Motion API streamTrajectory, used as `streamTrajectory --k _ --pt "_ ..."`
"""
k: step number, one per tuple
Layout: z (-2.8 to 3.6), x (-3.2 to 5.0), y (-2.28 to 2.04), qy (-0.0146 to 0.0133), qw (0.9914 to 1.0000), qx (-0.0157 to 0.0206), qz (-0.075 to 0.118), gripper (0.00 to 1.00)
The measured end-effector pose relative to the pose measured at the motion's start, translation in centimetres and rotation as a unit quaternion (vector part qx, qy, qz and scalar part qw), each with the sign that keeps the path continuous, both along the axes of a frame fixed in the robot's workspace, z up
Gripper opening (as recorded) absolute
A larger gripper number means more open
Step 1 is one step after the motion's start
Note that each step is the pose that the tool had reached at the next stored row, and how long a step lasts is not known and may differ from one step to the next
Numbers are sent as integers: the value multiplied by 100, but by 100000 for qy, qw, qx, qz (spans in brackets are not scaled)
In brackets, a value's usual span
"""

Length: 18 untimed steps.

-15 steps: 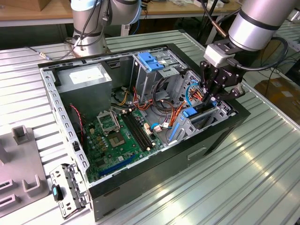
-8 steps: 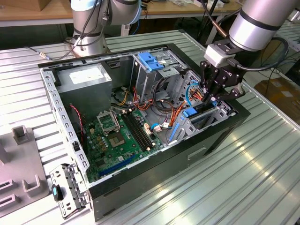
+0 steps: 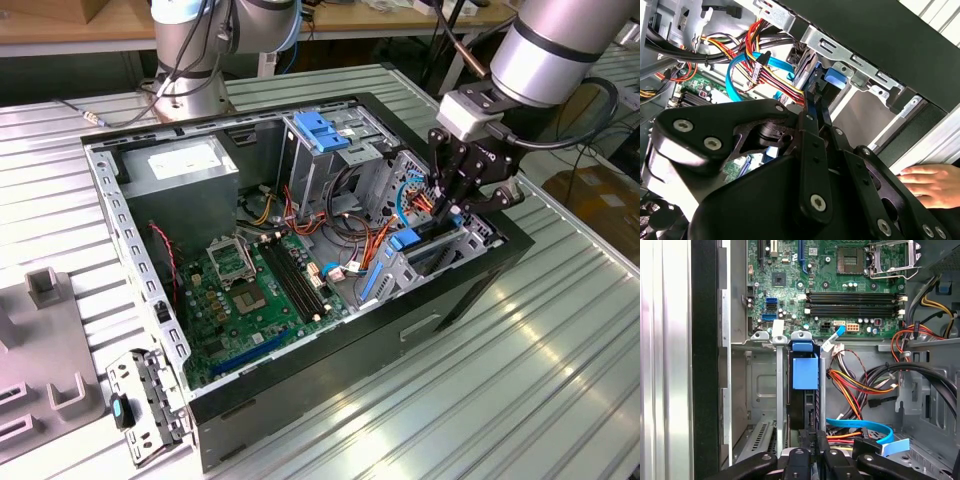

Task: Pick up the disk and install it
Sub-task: 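Insert the first disk wire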

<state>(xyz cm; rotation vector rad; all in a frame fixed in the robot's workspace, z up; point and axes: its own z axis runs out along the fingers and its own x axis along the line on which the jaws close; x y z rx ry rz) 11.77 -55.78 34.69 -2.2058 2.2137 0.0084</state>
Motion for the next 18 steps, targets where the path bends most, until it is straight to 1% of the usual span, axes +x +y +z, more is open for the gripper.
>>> streamTrajectory --k 14,18 --pt "-4 18 14 -1 100000 7 -187 17" --pt "-24 19 14 -2 100000 9 -238 17"
